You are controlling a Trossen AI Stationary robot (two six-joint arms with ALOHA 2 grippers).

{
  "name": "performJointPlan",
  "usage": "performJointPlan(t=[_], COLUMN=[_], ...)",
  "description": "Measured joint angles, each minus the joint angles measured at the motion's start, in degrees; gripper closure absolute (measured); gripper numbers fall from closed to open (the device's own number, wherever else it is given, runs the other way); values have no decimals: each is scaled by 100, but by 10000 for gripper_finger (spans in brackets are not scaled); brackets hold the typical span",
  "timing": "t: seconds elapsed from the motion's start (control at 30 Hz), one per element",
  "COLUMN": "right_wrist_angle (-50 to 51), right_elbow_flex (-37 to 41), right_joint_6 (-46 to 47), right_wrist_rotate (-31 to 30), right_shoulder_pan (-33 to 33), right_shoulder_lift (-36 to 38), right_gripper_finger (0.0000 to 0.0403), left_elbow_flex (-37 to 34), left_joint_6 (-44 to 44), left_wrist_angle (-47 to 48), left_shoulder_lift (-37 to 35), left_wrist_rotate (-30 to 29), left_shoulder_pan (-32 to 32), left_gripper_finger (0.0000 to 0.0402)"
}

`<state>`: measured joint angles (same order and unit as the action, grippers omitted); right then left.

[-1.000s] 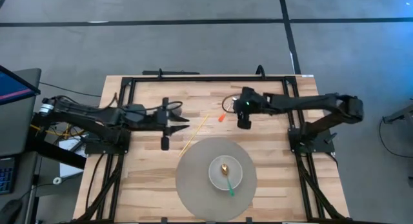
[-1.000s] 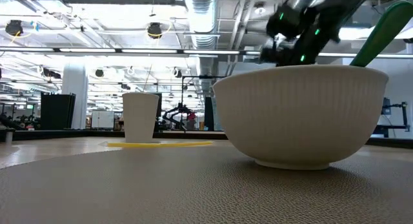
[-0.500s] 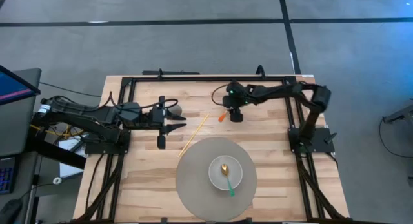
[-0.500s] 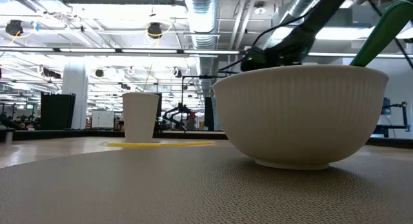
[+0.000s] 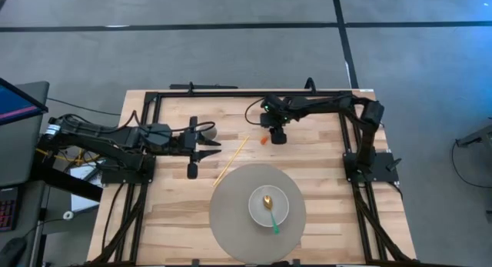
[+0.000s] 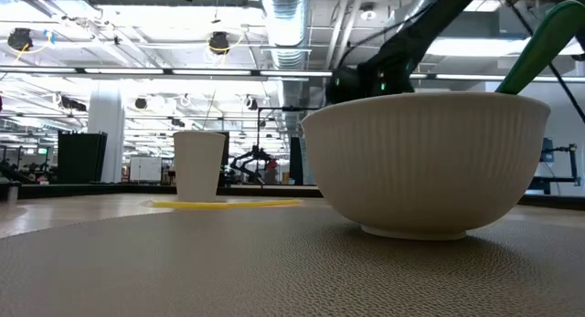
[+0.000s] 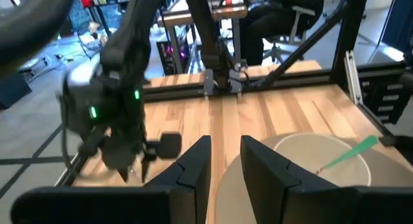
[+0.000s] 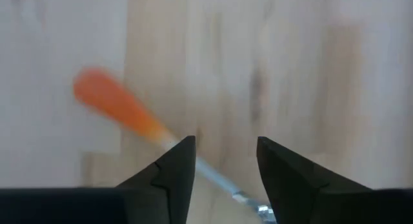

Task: Pick & Place Utensil
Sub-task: Put the orange fork into the white bowl on the placemat

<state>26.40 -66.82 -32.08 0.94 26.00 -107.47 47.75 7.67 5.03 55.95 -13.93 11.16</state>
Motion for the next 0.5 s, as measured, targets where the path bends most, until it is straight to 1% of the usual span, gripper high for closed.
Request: performJointPlan(t=[0.13, 0.3, 0.5], right_wrist_angle=[94, 340, 351], right_elbow_flex=[-49, -37, -35], right_joint_6=[42, 63, 65], right_wrist_rotate=[18, 42, 56], right_shoulder_pan=[-70, -88, -83], right_shoulder_lift=[444, 590, 76], right_gripper_finger=[237, 209, 185], left_elbow_flex=[-2, -2, -2], left_joint_6=[-47, -61, -62], left_wrist_angle=[29, 55, 60], left_shoulder_lift=[1, 1, 1], left_wrist_rotate=[2, 1, 2], left_shoulder_pan=[0, 0, 0], left_gripper_finger=[316, 316, 316])
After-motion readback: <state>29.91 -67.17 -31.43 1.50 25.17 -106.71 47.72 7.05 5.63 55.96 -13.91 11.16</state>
